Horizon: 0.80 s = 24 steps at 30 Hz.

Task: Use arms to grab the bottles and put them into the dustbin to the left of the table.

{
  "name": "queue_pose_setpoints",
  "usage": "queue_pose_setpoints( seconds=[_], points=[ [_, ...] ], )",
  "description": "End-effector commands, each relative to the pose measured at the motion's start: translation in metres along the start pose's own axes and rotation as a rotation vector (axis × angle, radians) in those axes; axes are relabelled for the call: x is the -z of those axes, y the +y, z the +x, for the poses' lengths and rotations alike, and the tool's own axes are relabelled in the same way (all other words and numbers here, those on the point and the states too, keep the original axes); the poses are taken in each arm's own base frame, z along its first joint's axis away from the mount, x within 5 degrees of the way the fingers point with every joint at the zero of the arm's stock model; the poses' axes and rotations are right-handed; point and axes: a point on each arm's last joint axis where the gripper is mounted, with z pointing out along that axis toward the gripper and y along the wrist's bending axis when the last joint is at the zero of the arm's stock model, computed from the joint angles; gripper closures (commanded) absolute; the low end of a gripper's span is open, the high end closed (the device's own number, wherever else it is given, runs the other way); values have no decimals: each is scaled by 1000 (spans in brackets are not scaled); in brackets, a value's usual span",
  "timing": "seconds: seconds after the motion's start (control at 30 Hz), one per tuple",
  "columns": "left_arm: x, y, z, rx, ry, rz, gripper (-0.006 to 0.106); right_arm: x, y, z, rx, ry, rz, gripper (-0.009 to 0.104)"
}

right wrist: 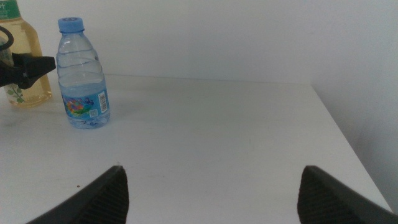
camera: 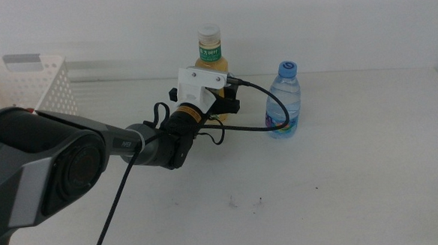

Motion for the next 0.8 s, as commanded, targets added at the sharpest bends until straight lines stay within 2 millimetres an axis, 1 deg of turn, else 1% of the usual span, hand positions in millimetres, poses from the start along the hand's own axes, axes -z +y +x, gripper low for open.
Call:
queue_pose_setpoints(
  seconds=[0.0,0.1,0.17,0.2,0.23,0.3,0.37,0.4,0.43,0.47,0.53,0.57,0.63,0.67,0.77],
  points=[
    [-1,1,-3,12,-15,-16,7,0,-1,0,14,-10,10,2],
    [-1,1,-3,16,-16,-19,13,0,-1,0,14,-10,10,2],
    [-1,1,-3,16,-16,-19,21,0,-1,0,14,-10,10,2],
    [-1,1,-3,16,-16,-19,26,0,-1,0,14,-10,10,2],
    [-1,0,-3,-1,-16,-2,39,0,-1,0,14,-10,10,2],
    [-1,-2,-3,-20,-15,17,54,0,-1,0,14,-10,10,2],
    [-1,-2,-3,-20,-15,17,66,0,-1,0,14,-10,10,2],
    [-1,-2,-4,-39,-18,19,77,0,-1,0,14,-10,10,2],
    [0,-3,-8,-39,-23,19,81,0,-1,0,14,-10,10,2],
    [1,-4,-13,-39,-25,21,85,0,-1,0,14,-10,10,2],
    [7,-5,-24,-33,-23,19,87,0,-1,0,14,-10,10,2],
    [17,-6,-37,-33,-16,18,87,0,-1,0,14,-10,10,2],
    [30,-8,-51,-38,-6,15,87,0,-1,0,14,-10,10,2],
    [38,-8,-54,-38,3,15,87,0,-1,0,14,-10,10,2],
    [63,-9,-72,-48,-1,10,87,0,-1,0,14,-10,10,2]
  ],
)
